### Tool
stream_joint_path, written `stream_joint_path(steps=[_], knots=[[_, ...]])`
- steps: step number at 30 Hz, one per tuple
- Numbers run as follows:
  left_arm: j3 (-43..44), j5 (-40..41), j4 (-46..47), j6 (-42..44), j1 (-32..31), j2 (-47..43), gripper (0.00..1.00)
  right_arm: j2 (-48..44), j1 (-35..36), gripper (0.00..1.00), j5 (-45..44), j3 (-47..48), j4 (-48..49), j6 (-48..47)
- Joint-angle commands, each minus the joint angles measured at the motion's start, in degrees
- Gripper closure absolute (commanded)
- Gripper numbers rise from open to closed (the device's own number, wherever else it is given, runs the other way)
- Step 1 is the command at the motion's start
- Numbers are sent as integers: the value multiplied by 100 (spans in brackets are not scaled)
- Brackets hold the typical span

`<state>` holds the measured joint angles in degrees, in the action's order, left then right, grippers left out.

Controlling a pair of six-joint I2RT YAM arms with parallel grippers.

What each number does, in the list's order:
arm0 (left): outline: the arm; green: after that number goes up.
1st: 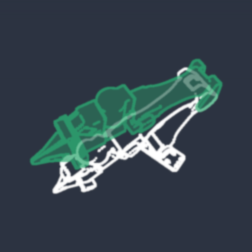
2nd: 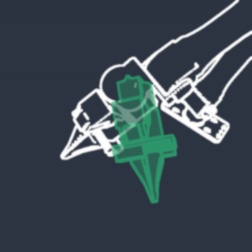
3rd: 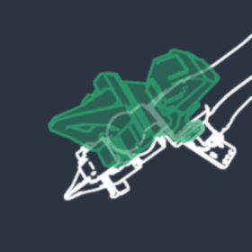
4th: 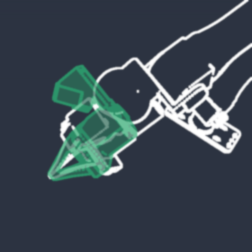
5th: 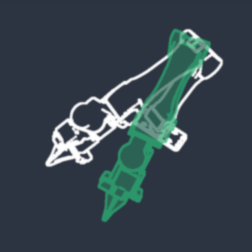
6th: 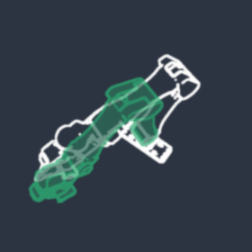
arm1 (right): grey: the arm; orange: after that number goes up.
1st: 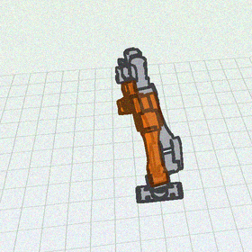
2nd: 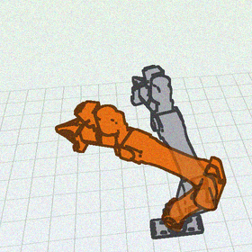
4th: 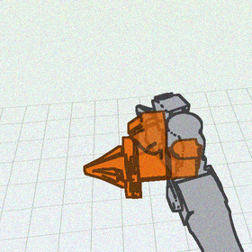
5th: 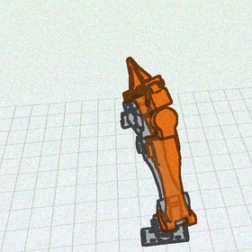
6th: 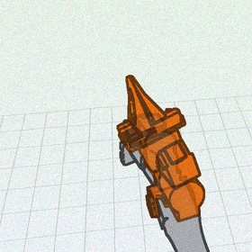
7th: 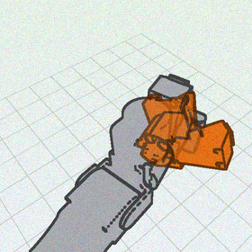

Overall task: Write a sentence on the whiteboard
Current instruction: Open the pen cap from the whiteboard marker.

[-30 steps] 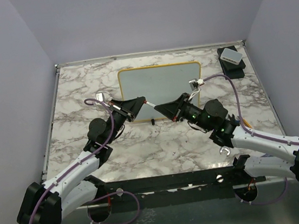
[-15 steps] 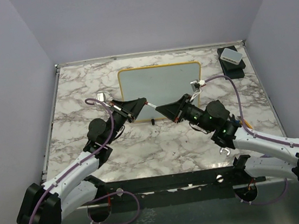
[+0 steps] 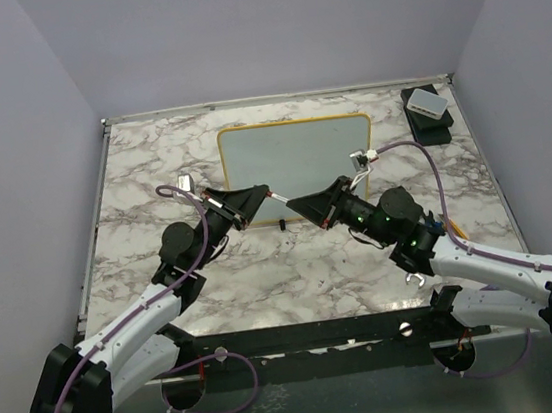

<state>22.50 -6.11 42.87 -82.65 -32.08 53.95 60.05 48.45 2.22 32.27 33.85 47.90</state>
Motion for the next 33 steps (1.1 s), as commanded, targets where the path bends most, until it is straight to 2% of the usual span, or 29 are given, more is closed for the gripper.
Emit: stream_joint_path(steps=[1, 10, 16, 33], knots=[[-46, 2464, 248, 78, 771, -218, 100, -345, -81, 99, -400, -257, -420, -15], [-26, 2619, 248, 2, 788, -201, 100, -297, -81, 99, -264, -208, -483, -7], [22, 2735, 248, -5, 867, -231, 100, -365, -79, 99, -110, -200, -864, -11], [97, 2701, 203, 3, 1124, -204, 100, -871, -72, 99, -369, -450, -1253, 35]])
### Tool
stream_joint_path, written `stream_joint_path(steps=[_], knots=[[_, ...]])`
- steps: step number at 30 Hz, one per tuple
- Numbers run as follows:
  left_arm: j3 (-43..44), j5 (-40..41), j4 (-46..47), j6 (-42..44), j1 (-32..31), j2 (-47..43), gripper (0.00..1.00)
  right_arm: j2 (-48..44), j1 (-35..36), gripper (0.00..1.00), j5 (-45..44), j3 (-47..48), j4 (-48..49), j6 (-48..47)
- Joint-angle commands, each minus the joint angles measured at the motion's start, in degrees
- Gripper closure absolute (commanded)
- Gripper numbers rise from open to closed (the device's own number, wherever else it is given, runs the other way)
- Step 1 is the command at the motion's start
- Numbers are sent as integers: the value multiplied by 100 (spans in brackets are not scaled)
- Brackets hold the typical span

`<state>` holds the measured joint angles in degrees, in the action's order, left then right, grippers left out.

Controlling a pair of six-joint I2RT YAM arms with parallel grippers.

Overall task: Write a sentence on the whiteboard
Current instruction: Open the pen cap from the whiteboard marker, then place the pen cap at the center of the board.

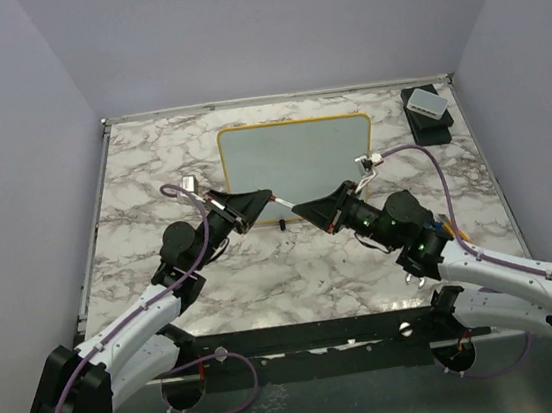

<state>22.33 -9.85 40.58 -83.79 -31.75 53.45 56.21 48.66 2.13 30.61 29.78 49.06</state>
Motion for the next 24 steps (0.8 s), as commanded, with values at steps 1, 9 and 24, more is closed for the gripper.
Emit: stream_joint_path(steps=[1, 9, 24], knots=[[107, 3084, 433, 102, 1099, -144, 100, -481, -94, 99, -363, -290, -846, -79], [240, 2893, 486, 145, 1101, 0, 100, -260, -94, 99, -253, -341, -516, 29], [1336, 992, -3407, 2796, 1416, -252, 100, -1055, -94, 99, -796, 0, -1697, -1227]])
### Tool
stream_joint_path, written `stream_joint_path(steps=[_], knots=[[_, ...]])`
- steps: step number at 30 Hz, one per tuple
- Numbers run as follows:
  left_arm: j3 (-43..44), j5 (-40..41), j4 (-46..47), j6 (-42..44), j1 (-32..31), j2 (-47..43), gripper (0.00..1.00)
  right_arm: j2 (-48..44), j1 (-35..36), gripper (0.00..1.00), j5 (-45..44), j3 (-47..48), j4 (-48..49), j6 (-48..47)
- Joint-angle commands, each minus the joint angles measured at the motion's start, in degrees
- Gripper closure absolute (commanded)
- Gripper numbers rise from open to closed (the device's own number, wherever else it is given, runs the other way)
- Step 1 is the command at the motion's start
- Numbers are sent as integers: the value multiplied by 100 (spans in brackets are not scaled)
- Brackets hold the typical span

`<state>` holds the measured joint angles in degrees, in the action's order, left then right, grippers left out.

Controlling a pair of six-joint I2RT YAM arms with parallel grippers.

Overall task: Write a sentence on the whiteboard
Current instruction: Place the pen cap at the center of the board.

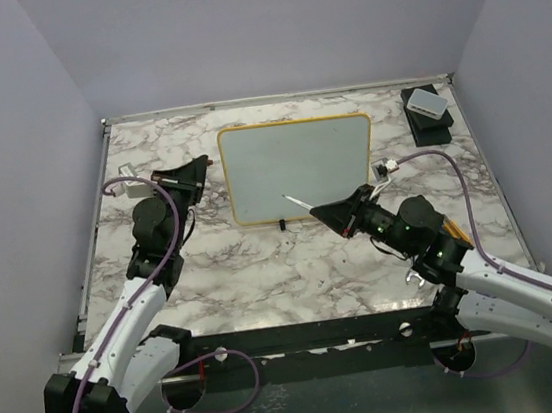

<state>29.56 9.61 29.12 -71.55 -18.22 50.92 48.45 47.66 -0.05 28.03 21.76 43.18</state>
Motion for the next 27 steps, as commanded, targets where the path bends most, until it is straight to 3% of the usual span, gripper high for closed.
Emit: stream_joint_path(steps=[1, 6, 13, 20, 27], knots=[[710, -957, -2695, 1856, 64, -21, 100, -365, 7, 99, -755, 330, -1096, -835], [936, -754, -4208, 3011, 60, 14, 100, -671, 7, 99, -1291, 508, -1581, -1592], [826, -824, -5206, 3519, 55, 581, 100, -585, 7, 99, -1189, 572, -1687, -1690], [785, -882, -5829, 3747, 21, 1028, 100, -286, 7, 99, -895, 459, -1423, -1736], [682, -1115, -5804, 3664, -190, 1596, 92, -154, 7, 99, -731, 481, -1272, -1846]])
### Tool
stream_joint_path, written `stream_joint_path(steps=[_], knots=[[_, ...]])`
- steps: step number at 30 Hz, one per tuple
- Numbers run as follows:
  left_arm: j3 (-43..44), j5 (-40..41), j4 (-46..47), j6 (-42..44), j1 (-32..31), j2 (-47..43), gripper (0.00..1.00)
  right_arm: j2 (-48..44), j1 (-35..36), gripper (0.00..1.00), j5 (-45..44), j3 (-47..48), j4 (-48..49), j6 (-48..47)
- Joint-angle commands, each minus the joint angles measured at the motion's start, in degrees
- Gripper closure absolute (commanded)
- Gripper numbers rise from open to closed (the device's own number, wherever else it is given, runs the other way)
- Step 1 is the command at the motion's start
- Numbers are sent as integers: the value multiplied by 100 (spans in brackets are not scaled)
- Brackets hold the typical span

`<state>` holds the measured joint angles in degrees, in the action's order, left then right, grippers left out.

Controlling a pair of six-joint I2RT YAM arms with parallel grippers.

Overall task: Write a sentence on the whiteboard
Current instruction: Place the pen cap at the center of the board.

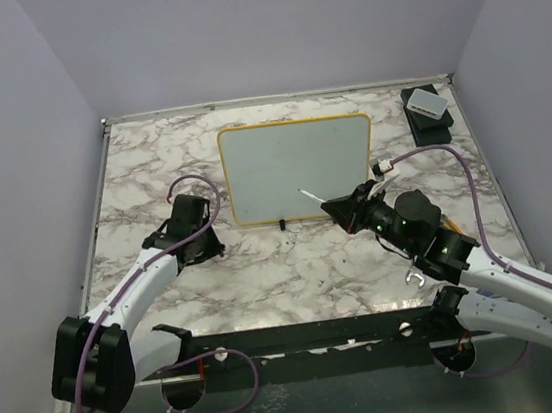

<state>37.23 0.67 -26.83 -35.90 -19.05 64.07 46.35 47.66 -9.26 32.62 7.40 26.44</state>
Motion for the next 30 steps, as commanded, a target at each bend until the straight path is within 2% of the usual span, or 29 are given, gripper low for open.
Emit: stream_joint_path(steps=[1, 8, 16, 18, 21, 23, 26, 30], knots=[[-95, -241, -209, 101, -114, 351, 91, 63, 7, 99, 202, 17, 185, -174], [-80, -421, -208, 157, -202, 974, 86, 47, 7, 99, 279, -58, 293, -75], [-35, -408, -208, 214, -214, 1273, 66, 15, 7, 99, 254, -133, 247, -28], [-26, -344, -215, 215, -213, 1220, 62, 22, 7, 99, 257, -128, 229, -33], [24, -142, -267, 204, -213, 1008, 50, 23, 7, 99, 274, -117, 197, -33], [111, 58, -367, 233, -214, 809, 45, 17, 7, 99, 275, -107, 184, -20], [365, 352, -630, 374, -209, 547, 34, -8, 7, 99, 266, -111, 186, -14], [793, 767, -911, 563, -180, 278, 25, -113, 7, 99, 287, -169, 293, -32]])
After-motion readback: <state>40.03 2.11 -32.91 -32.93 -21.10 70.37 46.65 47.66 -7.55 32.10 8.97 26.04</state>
